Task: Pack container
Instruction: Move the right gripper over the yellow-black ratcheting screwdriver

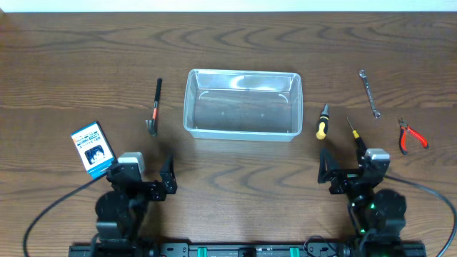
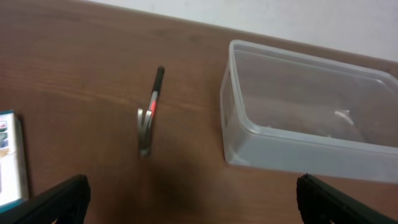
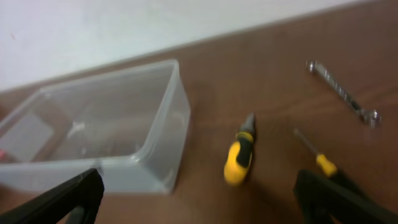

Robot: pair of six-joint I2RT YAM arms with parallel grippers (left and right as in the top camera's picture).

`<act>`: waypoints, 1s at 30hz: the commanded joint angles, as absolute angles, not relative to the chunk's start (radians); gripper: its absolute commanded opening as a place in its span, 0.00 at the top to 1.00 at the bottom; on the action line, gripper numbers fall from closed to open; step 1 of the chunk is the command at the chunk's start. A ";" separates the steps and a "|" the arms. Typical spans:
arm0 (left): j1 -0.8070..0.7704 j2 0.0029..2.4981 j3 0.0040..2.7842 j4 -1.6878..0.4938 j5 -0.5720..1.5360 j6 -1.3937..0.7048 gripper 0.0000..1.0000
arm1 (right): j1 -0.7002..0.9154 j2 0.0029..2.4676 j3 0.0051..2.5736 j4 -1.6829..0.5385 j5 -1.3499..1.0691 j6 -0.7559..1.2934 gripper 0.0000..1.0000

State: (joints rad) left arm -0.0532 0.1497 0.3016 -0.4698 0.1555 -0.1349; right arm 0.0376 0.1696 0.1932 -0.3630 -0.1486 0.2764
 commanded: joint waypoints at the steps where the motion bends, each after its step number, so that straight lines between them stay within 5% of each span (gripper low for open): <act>1: -0.049 0.279 0.444 -0.558 0.121 -0.144 0.02 | 0.031 0.327 0.411 -0.488 -0.183 0.187 0.01; 8: -0.049 0.540 0.662 -0.717 0.109 -0.144 0.02 | 0.031 0.837 0.940 -1.008 -0.181 0.114 0.01; 12: -0.049 0.588 0.689 -0.719 0.109 -0.144 0.02 | 0.031 1.053 1.166 -1.126 -0.256 0.141 0.01; 21: -0.049 0.591 0.689 -0.757 0.112 -0.145 0.02 | 0.031 1.343 1.335 -1.170 -0.017 0.449 0.01; 30: -0.049 0.591 0.689 -0.766 0.112 -0.144 0.02 | 0.038 1.591 1.335 -1.135 -0.011 0.459 0.01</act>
State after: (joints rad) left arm -0.0532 0.5892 0.6685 -0.7616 0.1238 -0.1349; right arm 0.0368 1.5402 1.3212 -1.1423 -0.0399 0.4267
